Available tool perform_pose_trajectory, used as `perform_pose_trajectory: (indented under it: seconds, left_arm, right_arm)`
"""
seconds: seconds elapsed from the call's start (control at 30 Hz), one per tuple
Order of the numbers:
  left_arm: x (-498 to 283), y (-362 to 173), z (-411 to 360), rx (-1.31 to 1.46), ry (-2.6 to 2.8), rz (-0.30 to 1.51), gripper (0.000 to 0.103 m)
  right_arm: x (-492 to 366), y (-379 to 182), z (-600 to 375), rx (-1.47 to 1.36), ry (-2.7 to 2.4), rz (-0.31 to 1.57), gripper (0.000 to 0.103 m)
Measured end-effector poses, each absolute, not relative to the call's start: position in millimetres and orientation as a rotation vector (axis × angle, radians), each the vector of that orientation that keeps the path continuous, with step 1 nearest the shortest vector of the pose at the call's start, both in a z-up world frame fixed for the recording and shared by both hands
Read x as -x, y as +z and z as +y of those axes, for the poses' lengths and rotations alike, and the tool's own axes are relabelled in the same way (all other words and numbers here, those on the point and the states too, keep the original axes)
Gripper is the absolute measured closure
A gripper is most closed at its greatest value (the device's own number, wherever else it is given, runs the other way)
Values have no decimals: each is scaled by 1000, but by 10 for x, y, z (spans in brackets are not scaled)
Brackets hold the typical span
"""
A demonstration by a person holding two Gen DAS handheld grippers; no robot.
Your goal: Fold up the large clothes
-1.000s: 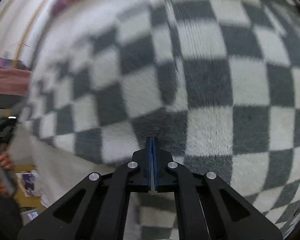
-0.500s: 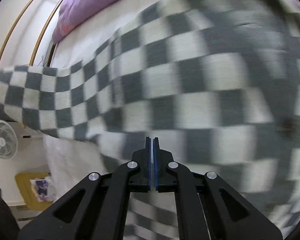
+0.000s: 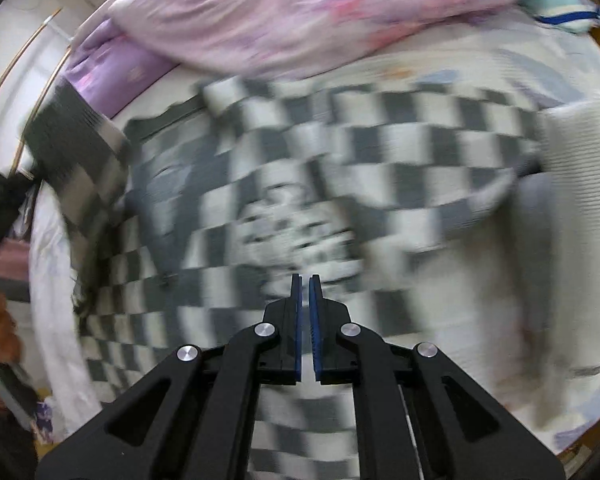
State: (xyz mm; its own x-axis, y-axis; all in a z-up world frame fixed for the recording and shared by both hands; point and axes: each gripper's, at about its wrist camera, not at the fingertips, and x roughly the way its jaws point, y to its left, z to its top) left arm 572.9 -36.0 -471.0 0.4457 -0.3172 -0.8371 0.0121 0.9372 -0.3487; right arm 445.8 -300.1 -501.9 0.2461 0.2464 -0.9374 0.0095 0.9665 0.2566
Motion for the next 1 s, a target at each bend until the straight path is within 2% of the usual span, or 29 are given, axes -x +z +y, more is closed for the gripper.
perform_pose_trajectory:
  seconds: [0.17,0.33,0.4,0.5,0.53,0.6,0.63,0.67,0.73,0.8,0.9,1.0]
  left_arm:
    - [-5761,-5297,-890,255,-193,1222,94]
    - [-5740,-5440,-1192,184,-214,1226,94]
    - [-5785,-5490,-1274,164,-217,1236,94]
    - [-5845,-5512,-1400,145,-234,1237,94]
    - [-5864,-5535,-1435,145,-239,1244,94]
    - [-5887,-5664,-1475,141,-254,1289,93]
    - [-5892,-5734,-1487,137,-258,1316,91]
    - [-5898,-5797,-1496,133,-259,1346,86]
    - [-5889,-5843,-1464,181,-278,1389,71]
    - [-5832,-5704,-1348,313,-335,1348,36]
    - [-5719,-5404,-1134,407,-368,1228,32]
    - [-5670,-5358,-939,303,-243,1210,32]
  right_arm:
    - [-4673,-4770,-3588,-193,129,1247,98]
    - [-5160,-4521,-4338,-265,-3,1160,98]
    - [-5368,-4545,-4710,-337,-92,1185,98]
    - [-5643,-4752,-5144,-398,-209,1280,92]
    - [-5685,-4818,-5240,-420,-230,1307,86]
    - [-5822,-4961,-5392,-492,-225,1344,83]
    - [-5898,-5049,-5424,-530,-204,1372,71]
    - [-5969,-5138,-5464,-556,-203,1391,63]
    - [-6061,-5254,-5529,-534,-257,1448,62]
    - [-6115,-5370,-5601,-529,-333,1513,62]
    - [-6109,-5477,-5757,-538,-452,1587,62]
    - [-6084,-5521,-5882,-515,-516,1631,64]
